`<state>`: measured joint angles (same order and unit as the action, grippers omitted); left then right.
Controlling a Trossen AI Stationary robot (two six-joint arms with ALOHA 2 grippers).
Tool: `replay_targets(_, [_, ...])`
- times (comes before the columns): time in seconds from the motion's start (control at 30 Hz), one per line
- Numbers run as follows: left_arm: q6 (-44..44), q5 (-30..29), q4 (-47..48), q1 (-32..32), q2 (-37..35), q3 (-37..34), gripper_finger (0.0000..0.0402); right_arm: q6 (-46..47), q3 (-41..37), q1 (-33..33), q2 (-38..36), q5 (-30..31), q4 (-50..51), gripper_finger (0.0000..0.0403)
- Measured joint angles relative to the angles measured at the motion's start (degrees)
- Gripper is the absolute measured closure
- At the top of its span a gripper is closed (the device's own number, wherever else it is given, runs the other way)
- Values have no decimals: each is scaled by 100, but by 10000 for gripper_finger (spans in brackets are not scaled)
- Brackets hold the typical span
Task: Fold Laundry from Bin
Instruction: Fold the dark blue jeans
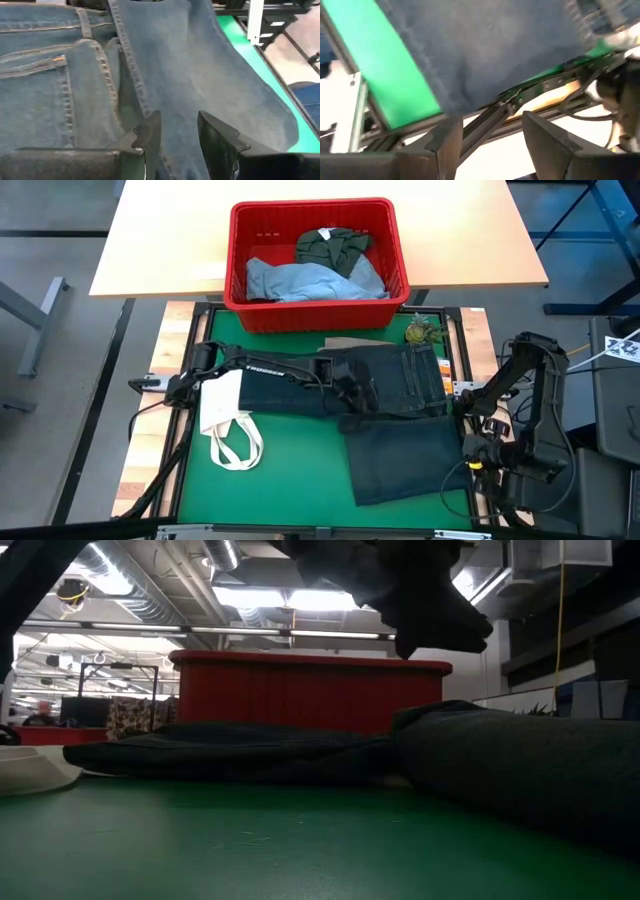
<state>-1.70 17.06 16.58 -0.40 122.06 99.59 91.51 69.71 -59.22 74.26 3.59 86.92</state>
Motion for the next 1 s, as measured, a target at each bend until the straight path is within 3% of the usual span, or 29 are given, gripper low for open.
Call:
replay_targets(0.13, [-8,-2,241,-92,0,0,279,-270,-53,315,-55,599,305,201])
replay_targets(0.43, [-8,-4,245,-288,2,0,279,-3029,-552,2350,-339,840,303,201])
replay_targets(0.7, [-6,-5,249,-390,2,0,280,-5440,-1577,4578,-344,-164,104,201])
replay_targets(0.83, [-6,-6,250,-417,2,0,280,-6461,-2060,5324,-341,-550,-265,201])
replay_targets(1.0, [-11,-7,284,-429,2,0,280,-7192,-2337,6019,-339,-575,-499,201])
